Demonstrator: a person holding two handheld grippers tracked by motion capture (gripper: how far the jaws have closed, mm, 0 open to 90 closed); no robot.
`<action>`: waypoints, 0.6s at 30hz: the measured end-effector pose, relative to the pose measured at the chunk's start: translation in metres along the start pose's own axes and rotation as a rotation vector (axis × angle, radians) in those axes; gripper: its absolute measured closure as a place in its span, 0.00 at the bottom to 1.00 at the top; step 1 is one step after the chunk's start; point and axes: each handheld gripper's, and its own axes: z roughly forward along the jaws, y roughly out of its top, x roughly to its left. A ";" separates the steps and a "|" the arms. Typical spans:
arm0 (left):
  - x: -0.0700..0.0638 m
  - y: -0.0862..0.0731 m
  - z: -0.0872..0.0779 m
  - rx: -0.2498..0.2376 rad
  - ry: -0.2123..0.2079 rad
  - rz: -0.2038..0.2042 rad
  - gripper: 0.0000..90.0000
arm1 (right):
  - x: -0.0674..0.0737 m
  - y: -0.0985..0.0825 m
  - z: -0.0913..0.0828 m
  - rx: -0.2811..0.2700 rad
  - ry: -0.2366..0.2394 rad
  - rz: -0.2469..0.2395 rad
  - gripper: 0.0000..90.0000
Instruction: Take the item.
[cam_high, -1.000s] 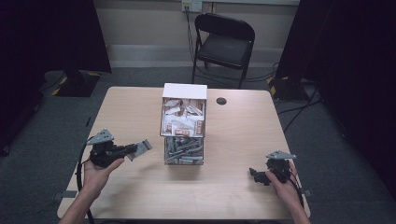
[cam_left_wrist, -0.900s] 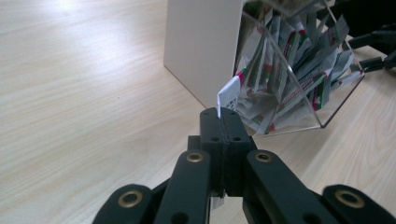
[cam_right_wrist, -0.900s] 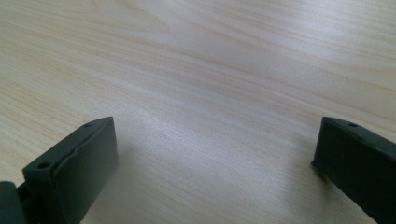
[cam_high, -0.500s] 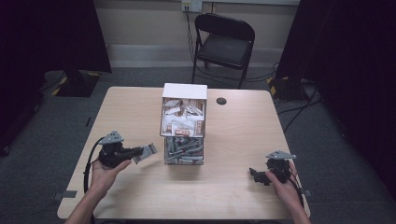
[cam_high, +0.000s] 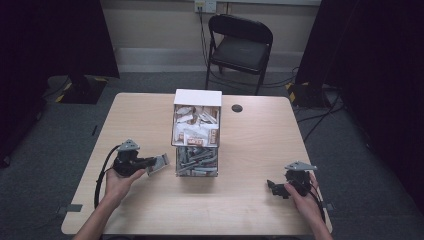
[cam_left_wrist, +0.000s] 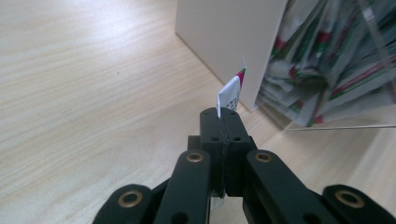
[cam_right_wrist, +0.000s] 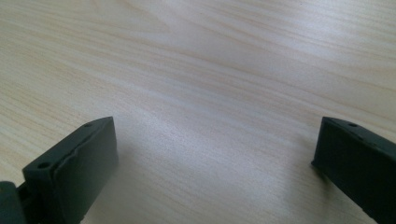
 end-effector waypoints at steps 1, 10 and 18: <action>0.001 0.001 0.001 -0.003 0.001 -0.007 1.00 | 0.000 0.000 0.000 0.000 0.000 0.000 0.00; 0.012 0.006 0.009 0.015 0.045 -0.017 1.00 | 0.000 0.000 0.000 0.000 0.000 0.000 0.00; 0.017 0.001 0.019 0.019 0.069 -0.037 0.99 | 0.000 0.000 0.000 0.000 0.000 0.000 0.00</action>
